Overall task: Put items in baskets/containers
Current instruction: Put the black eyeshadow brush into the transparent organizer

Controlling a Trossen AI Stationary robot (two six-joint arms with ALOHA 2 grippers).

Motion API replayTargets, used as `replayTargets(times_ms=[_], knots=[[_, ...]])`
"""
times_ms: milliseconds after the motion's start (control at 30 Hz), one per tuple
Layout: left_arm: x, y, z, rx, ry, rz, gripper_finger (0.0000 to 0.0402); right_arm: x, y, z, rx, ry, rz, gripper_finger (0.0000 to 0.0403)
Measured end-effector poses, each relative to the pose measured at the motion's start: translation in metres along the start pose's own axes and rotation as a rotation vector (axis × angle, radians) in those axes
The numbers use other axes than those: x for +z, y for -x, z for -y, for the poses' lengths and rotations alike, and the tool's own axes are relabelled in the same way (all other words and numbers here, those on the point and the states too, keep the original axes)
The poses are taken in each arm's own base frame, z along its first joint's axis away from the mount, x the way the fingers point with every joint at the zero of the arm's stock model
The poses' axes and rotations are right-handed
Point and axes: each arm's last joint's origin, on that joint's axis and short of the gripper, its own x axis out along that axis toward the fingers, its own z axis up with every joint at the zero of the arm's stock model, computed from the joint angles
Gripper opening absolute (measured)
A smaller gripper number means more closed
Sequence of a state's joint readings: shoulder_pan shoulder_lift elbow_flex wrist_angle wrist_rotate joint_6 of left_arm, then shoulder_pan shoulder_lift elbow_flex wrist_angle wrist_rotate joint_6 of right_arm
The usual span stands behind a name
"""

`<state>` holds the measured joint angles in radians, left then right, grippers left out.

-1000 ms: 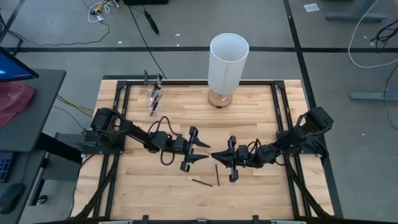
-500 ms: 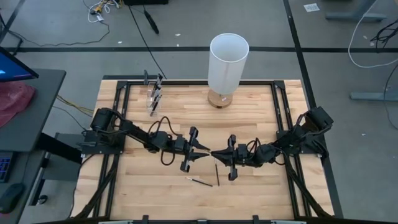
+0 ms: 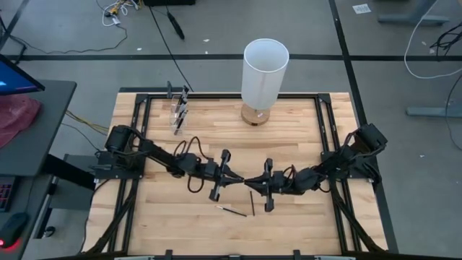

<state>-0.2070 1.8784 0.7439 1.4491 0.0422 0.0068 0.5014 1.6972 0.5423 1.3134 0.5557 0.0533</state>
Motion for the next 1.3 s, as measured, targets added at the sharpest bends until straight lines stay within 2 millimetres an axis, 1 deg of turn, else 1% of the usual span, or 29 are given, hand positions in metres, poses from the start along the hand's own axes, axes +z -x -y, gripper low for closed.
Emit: replayTargets(times_ms=[67, 167, 233, 333, 400, 467, 533, 700, 800, 867, 967, 1033, 1167, 1300], knots=[[0.001, 0.001, -0.001, 0.006, -0.004, -0.045, 0.001, -0.003, 0.0, 0.001, -0.016, 0.03, -0.032, 0.0048], [0.011, 0.008, -0.002, 0.04, -0.017, -0.126, 0.001, 0.004, 0.002, 0.004, -0.066, 0.042, -0.069, 0.0079], [0.021, 0.015, -0.003, 0.085, -0.041, -0.202, 0.001, 0.008, 0.005, 0.006, -0.104, 0.056, -0.12, 0.01], [0.044, 0.029, -0.005, 0.19, -0.082, -0.339, 0.0011, 0.013, 0.01, 0.01, -0.146, 0.084, -0.2, 0.0127], [0.06, 0.041, -0.008, 0.283, -0.108, -0.452, 0.0011, 0.014, 0.013, 0.013, -0.171, 0.083, -0.232, 0.0141], [0.072, 0.057, -0.011, 0.396, -0.142, -0.582, 0.001, 0.011, 0.014, 0.016, -0.198, 0.083, -0.265, 0.0151], [0.087, 0.073, -0.016, 0.518, -0.155, -0.668, 0.001, 0.008, 0.012, 0.019, -0.219, 0.075, -0.275, 0.0157], [0.125, 0.117, -0.041, 0.777, -0.098, -0.841, 0.0011, -0.004, 0.007, 0.027, -0.265, 0.076, -0.306, 0.0158], [0.147, 0.136, -0.06, 0.911, -0.085, -0.859, 0.001, -0.013, 0.003, 0.033, -0.296, 0.052, -0.32, 0.0154], [0.157, 0.147, -0.072, 0.986, -0.1, -0.871, 0.001, -0.016, 0.0, 0.036, -0.312, 0.029, -0.312, 0.0151], [0.163, 0.158, -0.09, 1.069, -0.114, -0.904, 0.0011, -0.022, -0.003, 0.038, -0.32, 0.004, -0.299, 0.0149], [0.163, 0.165, -0.101, 1.07, -0.078, -0.929, 0.0011, -0.023, -0.004, 0.038, -0.308, -0.008, -0.288, 0.0149], [0.155, 0.174, -0.121, 1.044, 0.033, -0.985, 0.0012, -0.022, -0.005, 0.037, -0.28, -0.024, -0.278, 0.0149], [0.146, 0.178, -0.134, 1.048, 0.07, -1.039, 0.0015, -0.021, -0.005, 0.036, -0.259, -0.037, -0.269, 0.0149]])
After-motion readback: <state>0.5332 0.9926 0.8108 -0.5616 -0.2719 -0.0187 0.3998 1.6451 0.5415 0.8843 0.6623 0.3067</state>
